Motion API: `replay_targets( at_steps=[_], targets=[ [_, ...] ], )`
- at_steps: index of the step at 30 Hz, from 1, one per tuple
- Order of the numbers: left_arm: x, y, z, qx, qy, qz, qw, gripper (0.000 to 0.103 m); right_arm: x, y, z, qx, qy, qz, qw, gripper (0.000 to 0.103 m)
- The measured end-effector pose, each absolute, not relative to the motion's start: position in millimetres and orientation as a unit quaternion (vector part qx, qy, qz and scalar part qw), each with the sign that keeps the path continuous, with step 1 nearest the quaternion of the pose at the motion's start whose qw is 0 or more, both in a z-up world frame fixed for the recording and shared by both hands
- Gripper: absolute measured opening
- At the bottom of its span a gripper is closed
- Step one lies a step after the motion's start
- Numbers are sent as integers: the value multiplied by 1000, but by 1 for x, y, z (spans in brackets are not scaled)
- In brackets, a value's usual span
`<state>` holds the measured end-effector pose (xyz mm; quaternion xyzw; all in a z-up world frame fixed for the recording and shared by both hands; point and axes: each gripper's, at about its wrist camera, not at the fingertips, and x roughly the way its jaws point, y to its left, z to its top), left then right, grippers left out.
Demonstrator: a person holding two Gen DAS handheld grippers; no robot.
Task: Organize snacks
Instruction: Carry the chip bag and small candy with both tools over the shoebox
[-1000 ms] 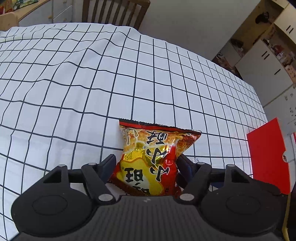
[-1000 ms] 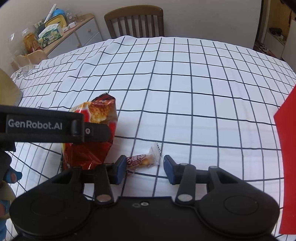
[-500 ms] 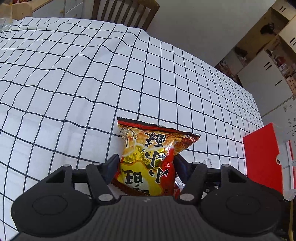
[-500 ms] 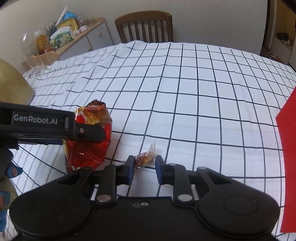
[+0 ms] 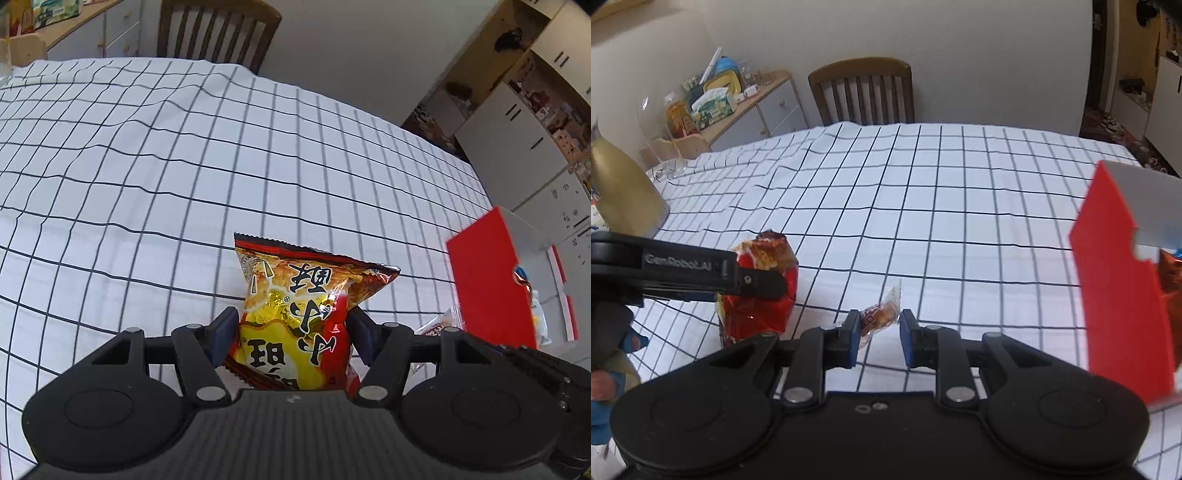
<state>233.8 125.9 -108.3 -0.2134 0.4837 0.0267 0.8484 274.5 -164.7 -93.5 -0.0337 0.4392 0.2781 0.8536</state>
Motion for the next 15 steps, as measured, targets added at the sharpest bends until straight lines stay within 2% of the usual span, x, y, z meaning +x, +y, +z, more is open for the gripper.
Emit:
replay_targets(
  at_steps=[15],
  targets=[
    [208,39,-52,-177,452,-17,874,64,242,-242,-41,-22,409,247,878,20]
  ],
)
